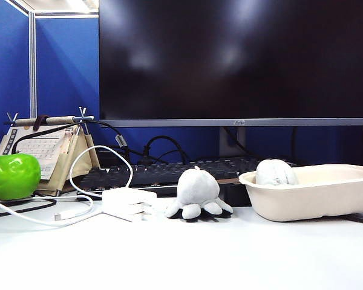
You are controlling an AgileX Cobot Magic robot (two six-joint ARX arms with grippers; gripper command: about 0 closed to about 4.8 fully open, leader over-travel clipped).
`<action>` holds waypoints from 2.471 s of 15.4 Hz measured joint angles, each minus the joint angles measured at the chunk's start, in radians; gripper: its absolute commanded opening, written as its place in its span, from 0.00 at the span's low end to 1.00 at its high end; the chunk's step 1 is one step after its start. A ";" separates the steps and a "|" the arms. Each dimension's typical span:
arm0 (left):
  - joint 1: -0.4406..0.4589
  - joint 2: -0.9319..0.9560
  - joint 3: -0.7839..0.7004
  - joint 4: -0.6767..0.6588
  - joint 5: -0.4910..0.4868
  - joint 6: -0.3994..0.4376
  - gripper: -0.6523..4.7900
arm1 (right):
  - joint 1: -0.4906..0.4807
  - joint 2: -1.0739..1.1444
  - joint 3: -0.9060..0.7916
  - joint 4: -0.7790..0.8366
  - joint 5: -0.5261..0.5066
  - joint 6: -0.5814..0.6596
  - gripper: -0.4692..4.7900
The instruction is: Place the tilting octopus upright.
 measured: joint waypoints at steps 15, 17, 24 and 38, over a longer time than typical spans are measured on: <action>0.000 -0.023 -0.306 -0.167 -0.034 -0.127 0.11 | -0.002 -0.436 -0.628 0.080 0.500 -0.056 0.08; 0.000 -0.024 -0.306 -0.163 -0.034 -0.253 0.11 | -0.002 -0.437 -0.682 0.083 0.500 -0.055 0.08; 0.000 -0.024 -0.306 -0.163 -0.034 -0.275 0.11 | -0.002 -0.437 -0.698 -0.010 0.500 -0.053 0.08; 0.634 -0.024 -0.306 -0.109 0.052 -0.354 0.11 | -0.002 -0.437 -0.698 -0.013 0.500 -0.053 0.08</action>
